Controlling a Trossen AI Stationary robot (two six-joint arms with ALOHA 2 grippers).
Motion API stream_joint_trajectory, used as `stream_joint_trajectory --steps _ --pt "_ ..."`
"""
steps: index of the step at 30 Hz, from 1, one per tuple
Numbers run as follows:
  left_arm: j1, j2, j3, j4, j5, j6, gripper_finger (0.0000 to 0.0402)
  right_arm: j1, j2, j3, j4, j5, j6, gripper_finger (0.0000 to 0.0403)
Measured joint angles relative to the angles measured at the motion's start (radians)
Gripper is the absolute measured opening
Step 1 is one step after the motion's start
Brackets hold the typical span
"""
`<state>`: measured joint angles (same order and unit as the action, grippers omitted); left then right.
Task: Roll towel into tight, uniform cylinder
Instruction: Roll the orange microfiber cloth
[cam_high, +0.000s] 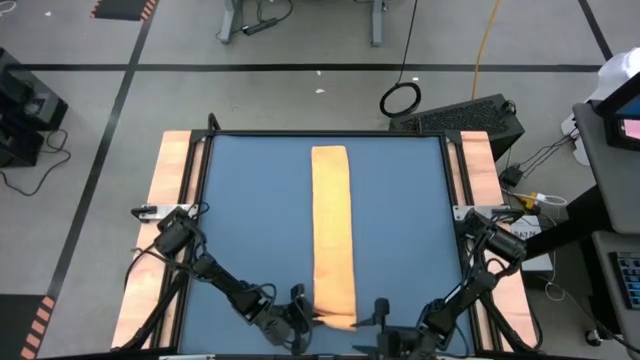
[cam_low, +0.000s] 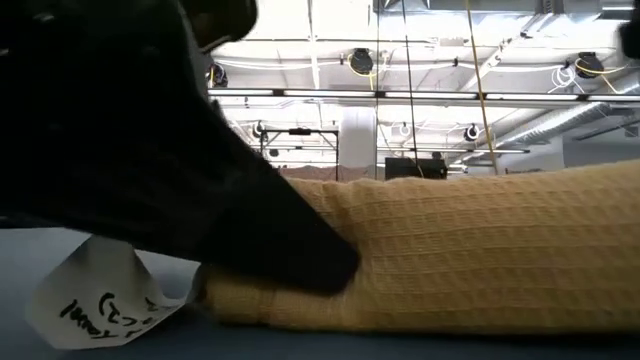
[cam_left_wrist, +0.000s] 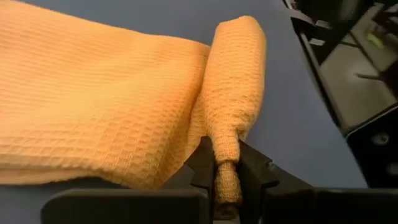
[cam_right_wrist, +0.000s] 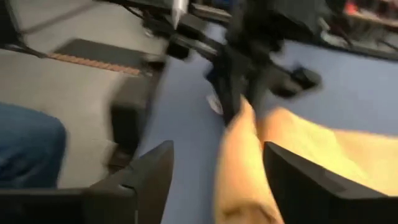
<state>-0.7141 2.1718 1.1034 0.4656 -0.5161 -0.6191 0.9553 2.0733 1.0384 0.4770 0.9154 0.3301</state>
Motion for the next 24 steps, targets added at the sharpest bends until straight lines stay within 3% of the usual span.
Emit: stream_joint_trajectory --steps 4,9,13,24 --pt "0.028 -0.011 -0.001 -0.003 0.08 -0.02 0.0038 0.004 -0.001 0.001 0.059 -0.008 -0.066 0.0262" --pt "0.063 -0.013 0.0 -0.008 0.172 -0.107 0.0039 -0.012 0.034 0.002 0.073 -0.013 -0.041 0.0266" --pt "0.081 -0.016 0.001 -0.056 0.189 -0.19 0.0039 -0.019 0.074 0.002 0.09 -0.031 -0.028 0.0258" --pt "0.09 -0.013 0.0 -0.076 0.217 -0.212 0.004 -0.041 0.122 0.002 0.082 -0.027 0.0 0.0254"
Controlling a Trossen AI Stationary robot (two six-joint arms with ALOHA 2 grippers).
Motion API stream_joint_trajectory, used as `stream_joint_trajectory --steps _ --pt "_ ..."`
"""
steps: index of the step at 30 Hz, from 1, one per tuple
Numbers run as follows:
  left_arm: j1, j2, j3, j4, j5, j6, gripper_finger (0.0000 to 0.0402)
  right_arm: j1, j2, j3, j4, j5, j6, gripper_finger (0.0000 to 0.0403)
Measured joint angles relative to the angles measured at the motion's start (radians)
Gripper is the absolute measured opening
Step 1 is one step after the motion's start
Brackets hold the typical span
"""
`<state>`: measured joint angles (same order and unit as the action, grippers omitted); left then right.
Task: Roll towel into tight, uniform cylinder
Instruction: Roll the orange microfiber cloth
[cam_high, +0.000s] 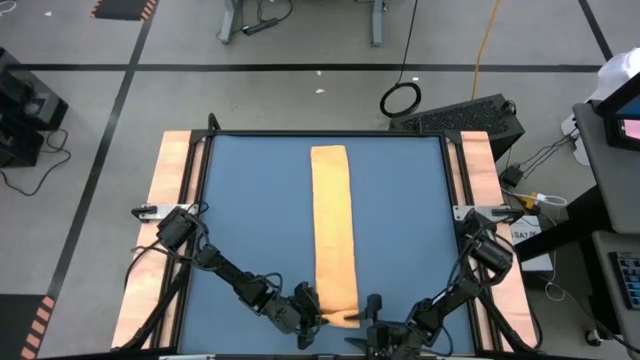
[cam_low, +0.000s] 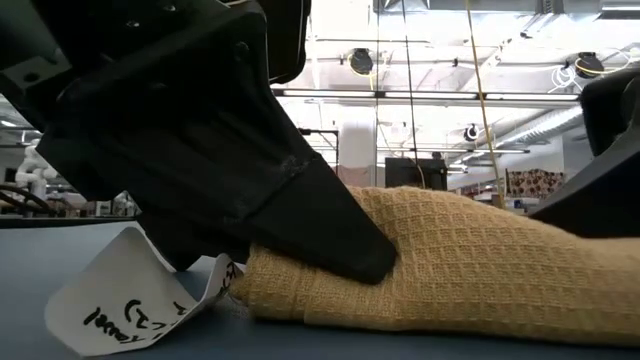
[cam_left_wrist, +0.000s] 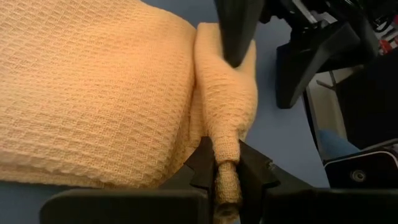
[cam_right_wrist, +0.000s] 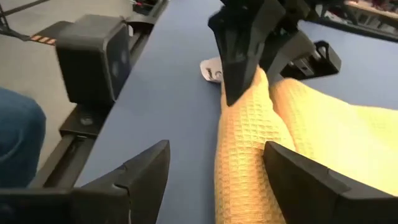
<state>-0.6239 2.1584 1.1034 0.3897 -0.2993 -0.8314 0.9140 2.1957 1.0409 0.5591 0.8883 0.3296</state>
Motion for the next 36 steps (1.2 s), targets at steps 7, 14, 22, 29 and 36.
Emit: stream_joint_trajectory --steps 7,14,22,29,36 --pt "0.0 0.001 -0.001 0.001 0.0 0.002 0.004 -0.01 0.007 0.0 -0.004 0.006 0.035 0.0254" --pt "-0.008 0.001 -0.002 0.005 -0.034 0.008 0.0047 -0.023 0.005 0.003 -0.087 -0.001 0.219 0.0247" --pt "-0.014 -0.005 -0.003 0.006 -0.034 0.006 0.0147 -0.023 0.005 0.002 -0.101 0.01 0.314 0.0161" --pt "-0.05 -0.08 -0.008 -0.104 -0.041 0.114 0.0222 -0.024 0.005 0.002 -0.098 0.004 0.371 0.0055" --pt "-0.121 -0.14 -0.01 -0.209 -0.281 0.247 0.0246 -0.025 0.005 0.001 -0.096 0.003 0.388 0.001"
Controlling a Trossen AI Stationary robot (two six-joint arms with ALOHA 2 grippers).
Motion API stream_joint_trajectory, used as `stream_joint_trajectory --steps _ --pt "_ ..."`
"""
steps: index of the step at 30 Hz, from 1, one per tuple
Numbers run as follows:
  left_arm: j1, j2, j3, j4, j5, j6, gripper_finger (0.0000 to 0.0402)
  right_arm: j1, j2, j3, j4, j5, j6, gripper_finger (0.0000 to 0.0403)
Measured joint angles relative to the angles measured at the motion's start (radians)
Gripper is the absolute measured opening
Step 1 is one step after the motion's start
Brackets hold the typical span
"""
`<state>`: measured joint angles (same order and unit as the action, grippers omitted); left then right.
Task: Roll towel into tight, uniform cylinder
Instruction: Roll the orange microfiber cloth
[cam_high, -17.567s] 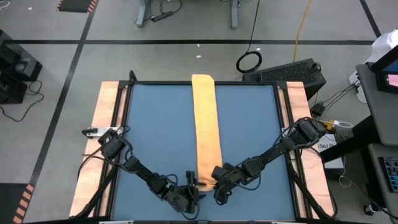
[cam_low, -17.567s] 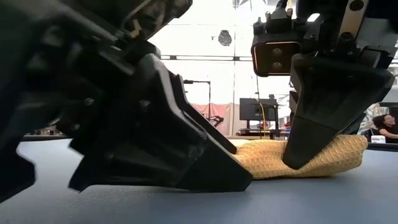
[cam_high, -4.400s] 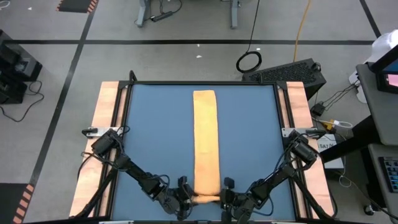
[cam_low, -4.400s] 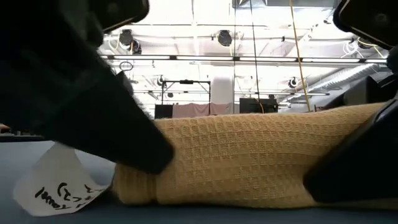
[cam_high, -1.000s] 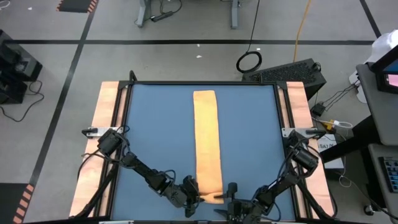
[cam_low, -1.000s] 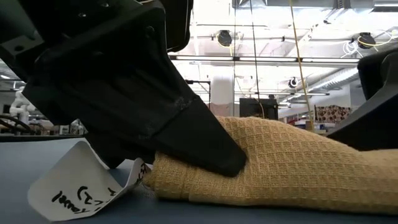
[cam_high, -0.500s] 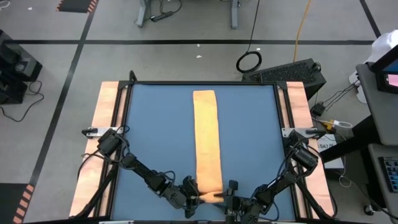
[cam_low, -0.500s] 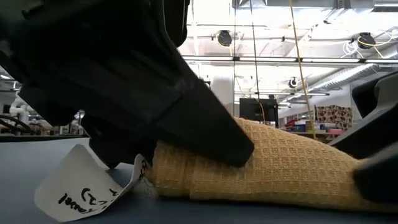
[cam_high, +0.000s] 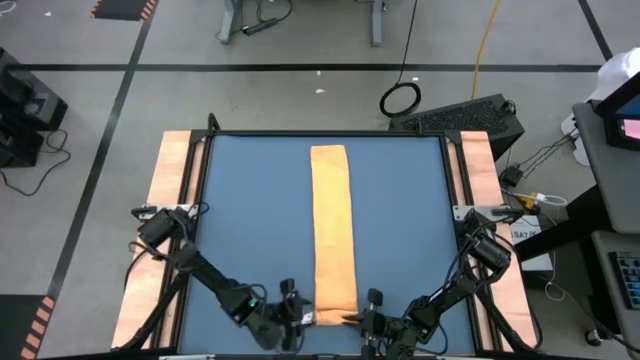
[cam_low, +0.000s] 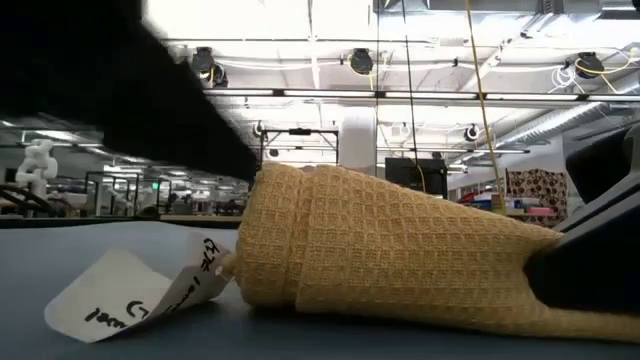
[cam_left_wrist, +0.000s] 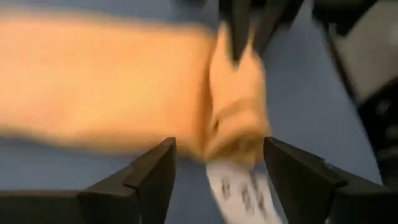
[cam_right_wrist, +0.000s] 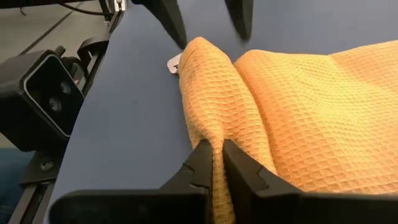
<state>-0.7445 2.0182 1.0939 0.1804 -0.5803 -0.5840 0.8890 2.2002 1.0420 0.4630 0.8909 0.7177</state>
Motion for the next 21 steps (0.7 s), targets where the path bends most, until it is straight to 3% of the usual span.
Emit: stream_joint_trajectory --steps 3,8,13,21 --pt "-0.04 0.022 0.004 0.161 -0.098 0.207 0.0247 -0.008 0.0 0.0 0.001 -0.002 0.026 0.0012" --pt "-0.064 0.1 0.003 0.369 -0.111 0.469 0.0247 -0.035 0.0 0.0 0.01 -0.05 0.058 0.0015" --pt "-0.05 0.138 0.004 0.364 -0.131 0.495 0.0247 -0.064 -0.002 0.001 0.017 -0.126 0.084 0.0015" --pt "-0.047 0.142 0.005 0.27 -0.132 0.49 0.0247 -0.065 -0.001 0.0 0.033 -0.129 0.083 0.0015"
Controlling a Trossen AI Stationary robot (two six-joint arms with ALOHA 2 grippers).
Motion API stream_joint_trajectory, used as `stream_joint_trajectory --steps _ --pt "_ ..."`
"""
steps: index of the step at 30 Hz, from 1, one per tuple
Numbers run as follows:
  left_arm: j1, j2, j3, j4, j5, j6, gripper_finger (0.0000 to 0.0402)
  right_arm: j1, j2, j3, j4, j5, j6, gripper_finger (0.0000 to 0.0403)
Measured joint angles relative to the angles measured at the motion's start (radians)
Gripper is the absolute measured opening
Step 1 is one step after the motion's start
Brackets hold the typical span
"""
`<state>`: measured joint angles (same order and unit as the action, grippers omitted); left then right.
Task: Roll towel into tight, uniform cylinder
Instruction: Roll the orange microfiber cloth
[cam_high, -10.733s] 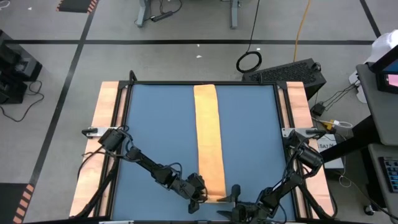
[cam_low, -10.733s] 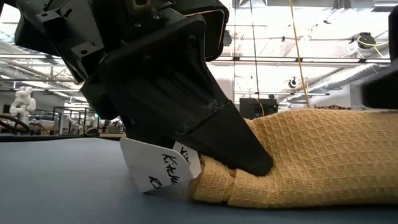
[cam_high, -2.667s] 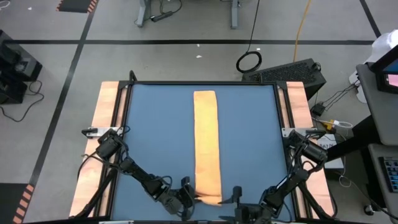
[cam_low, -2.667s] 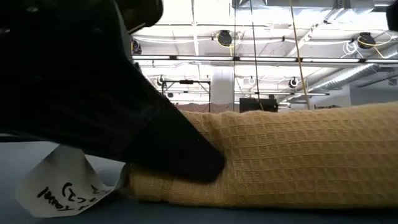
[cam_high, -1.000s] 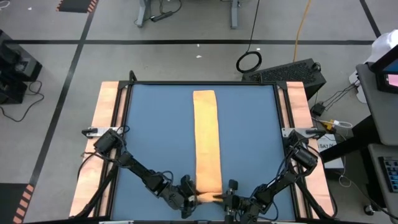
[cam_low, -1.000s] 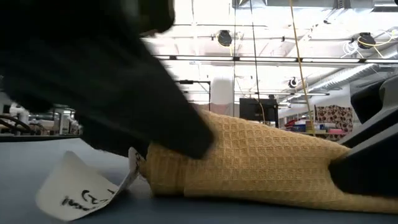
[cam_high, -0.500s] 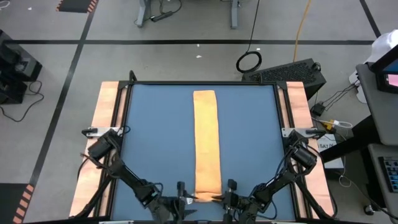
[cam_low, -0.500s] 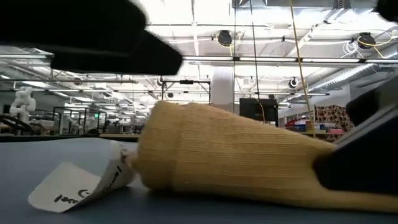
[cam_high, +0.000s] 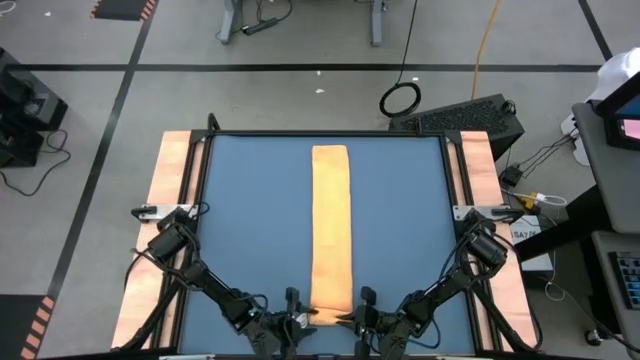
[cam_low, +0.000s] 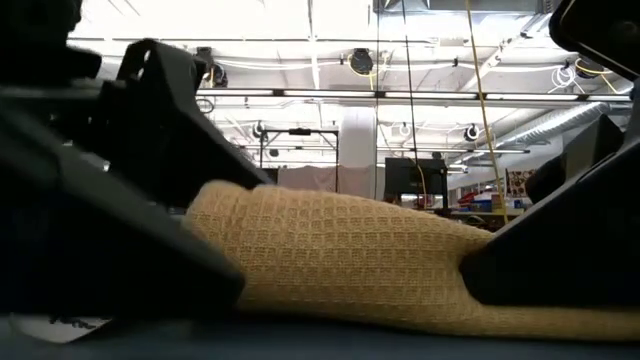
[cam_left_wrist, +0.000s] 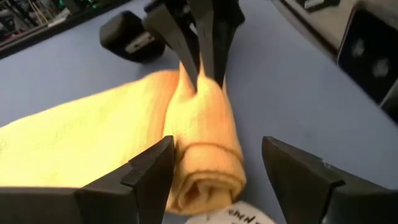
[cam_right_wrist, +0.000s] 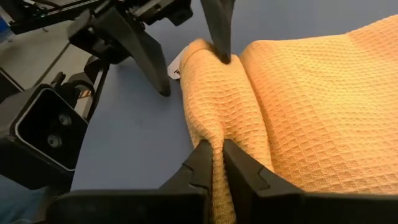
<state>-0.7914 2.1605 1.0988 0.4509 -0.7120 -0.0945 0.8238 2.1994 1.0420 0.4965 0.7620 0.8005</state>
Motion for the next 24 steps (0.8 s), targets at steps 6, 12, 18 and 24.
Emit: stream_joint_trajectory --steps 6,12,18,24 --pt "0.0 0.0 0.0 -0.029 0.0 -0.005 0.0239 0.0 0.0 0.0 0.01 -0.002 0.001 0.0015" --pt "0.016 -0.002 0.001 -0.089 0.001 -0.139 0.0173 -0.001 0.002 -0.002 0.045 0.008 -0.008 0.0026" --pt "0.024 -0.005 0.003 -0.122 0.017 -0.215 0.0067 0.003 -0.032 -0.003 0.026 -0.001 -0.132 0.0085" --pt "0.024 -0.005 0.003 -0.125 0.022 -0.27 0.0023 0.063 -0.073 -0.004 0.04 0.046 -0.436 0.0178"
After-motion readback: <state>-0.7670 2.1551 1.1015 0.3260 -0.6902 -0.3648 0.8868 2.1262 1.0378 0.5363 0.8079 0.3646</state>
